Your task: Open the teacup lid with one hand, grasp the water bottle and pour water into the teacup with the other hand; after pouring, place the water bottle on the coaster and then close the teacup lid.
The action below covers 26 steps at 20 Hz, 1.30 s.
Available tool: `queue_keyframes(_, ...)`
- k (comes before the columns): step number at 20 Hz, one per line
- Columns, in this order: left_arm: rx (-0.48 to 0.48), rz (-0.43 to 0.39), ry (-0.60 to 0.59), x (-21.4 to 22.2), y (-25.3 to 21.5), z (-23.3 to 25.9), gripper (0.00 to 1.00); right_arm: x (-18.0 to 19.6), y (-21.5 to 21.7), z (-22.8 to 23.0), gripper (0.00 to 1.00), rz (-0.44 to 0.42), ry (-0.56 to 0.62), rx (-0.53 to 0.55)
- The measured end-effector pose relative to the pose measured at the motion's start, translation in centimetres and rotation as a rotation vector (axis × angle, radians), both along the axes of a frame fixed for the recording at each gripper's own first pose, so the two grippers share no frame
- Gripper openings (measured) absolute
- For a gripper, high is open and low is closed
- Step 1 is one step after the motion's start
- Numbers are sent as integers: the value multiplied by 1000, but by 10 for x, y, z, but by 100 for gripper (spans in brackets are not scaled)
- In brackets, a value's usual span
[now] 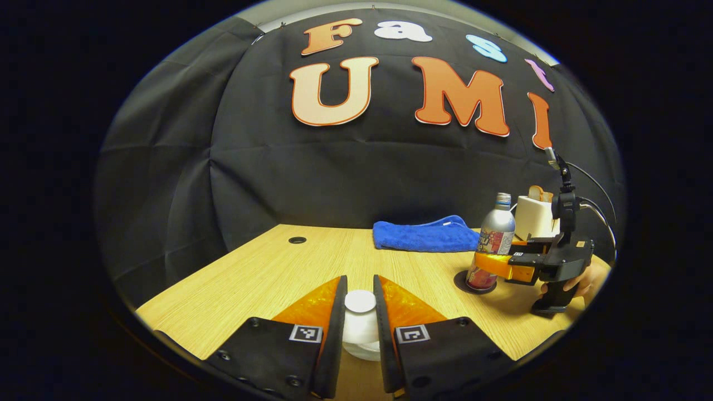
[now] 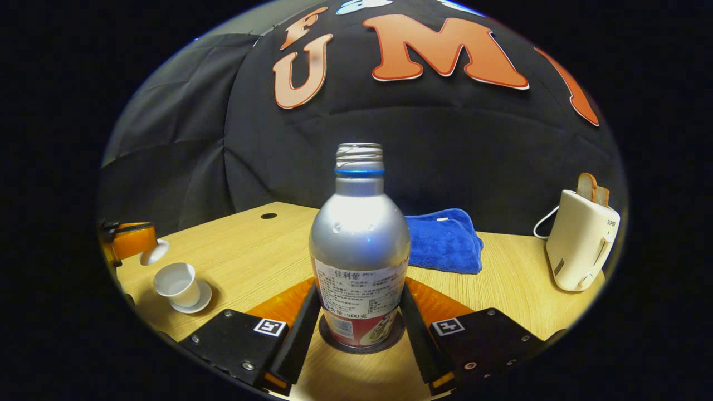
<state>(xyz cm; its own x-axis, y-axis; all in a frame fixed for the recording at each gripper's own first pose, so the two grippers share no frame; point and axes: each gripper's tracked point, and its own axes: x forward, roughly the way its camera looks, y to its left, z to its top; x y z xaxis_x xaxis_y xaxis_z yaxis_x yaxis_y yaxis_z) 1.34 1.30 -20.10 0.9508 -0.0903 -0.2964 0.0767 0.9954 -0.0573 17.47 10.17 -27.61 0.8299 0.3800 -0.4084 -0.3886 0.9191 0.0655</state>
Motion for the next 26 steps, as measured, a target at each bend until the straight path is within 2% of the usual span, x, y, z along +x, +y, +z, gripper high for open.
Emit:
queue_keyframes(3,-14,-3,1,2,-4,-3,34,-10,1,-12,84,29,22,-59)
queue_keyframes(9,-9,-11,27,5,-15,-14,34,-22,0,6,98,62,-33,-95)
queue_keyframes(10,-8,-15,32,4,-18,-16,31,-25,-1,8,98,64,-33,-91)
queue_keyframes(11,-7,-16,35,3,-20,-18,36,-27,-5,10,98,61,-35,-89)
queue_keyframes(12,-5,-19,35,3,-21,-18,31,-29,-8,13,99,56,-38,-90)
queue_keyframes(13,-2,-20,37,3,-23,-20,34,-32,-12,16,99,53,-42,-89)
queue_keyframes(16,5,-27,46,1,-28,-26,31,-41,-20,25,99,41,-53,-74)
queue_keyframes(17,12,-30,53,1,-30,-31,34,-43,-23,27,99,35,-55,-65)
queue_keyframes(19,28,-26,68,1,-27,-39,31,-50,-29,34,99,23,-64,-52)
queue_keyframes(20,23,-25,79,0,-29,-41,37,-53,-32,39,99,18,-70,-50)
queue_keyframes(21,19,-27,78,0,-30,-40,31,-56,-36,43,99,12,-79,-47)
queue_keyframes(22,17,-27,61,3,-29,-38,34,-59,-38,49,99,7,-87,-40)
queue_keyframes(26,27,-34,57,0,-29,-41,36,-70,-47,66,99,-19,-115,-7)
